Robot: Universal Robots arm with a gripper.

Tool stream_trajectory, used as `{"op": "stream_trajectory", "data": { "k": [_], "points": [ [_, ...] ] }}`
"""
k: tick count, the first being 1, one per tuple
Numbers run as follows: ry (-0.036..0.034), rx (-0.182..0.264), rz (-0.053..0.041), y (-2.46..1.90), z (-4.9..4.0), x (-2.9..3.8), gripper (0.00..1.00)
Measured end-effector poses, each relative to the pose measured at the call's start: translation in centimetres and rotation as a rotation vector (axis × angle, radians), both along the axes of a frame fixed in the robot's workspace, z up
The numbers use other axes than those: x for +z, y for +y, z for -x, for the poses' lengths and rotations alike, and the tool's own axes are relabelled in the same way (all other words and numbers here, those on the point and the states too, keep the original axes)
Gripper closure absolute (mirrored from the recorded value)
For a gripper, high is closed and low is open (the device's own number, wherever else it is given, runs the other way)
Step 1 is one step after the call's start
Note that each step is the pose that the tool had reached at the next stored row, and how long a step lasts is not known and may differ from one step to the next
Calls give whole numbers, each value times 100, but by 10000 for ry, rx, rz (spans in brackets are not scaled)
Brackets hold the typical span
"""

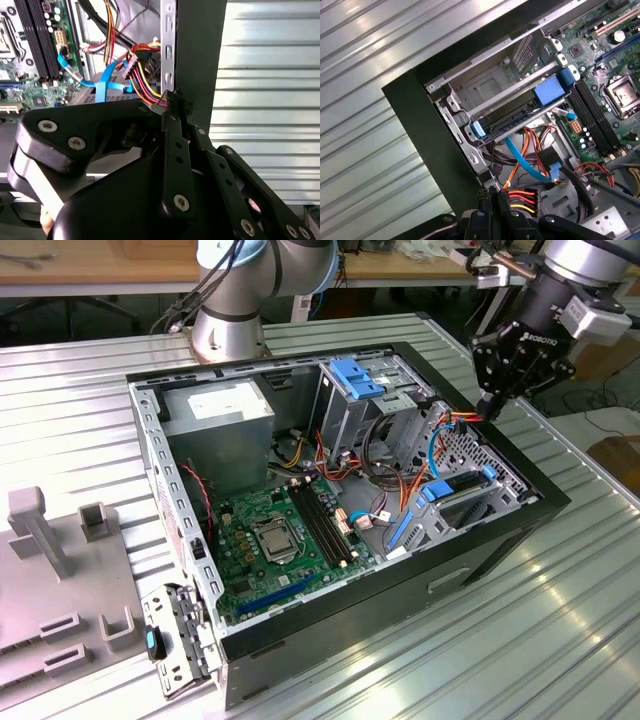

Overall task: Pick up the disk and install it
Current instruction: 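Insert the first disk wire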

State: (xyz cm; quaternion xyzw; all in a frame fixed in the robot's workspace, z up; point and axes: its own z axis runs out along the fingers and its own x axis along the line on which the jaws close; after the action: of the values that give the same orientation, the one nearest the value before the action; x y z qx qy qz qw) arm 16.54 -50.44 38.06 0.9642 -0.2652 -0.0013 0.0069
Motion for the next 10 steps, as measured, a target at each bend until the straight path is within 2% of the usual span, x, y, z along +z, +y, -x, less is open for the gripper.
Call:
{"op": "stream_trajectory", "data": {
  "k": [2,3,5,7,10],
  "points": [
    [0,0,1,-88,0,0,84],
    [0,0,0,-147,0,0,84],
    [0,-15,-2,-167,2,-3,84],
    [0,-475,2,-167,2,-14,84],
    [0,-931,1,-167,3,-25,84]
  ]
}}
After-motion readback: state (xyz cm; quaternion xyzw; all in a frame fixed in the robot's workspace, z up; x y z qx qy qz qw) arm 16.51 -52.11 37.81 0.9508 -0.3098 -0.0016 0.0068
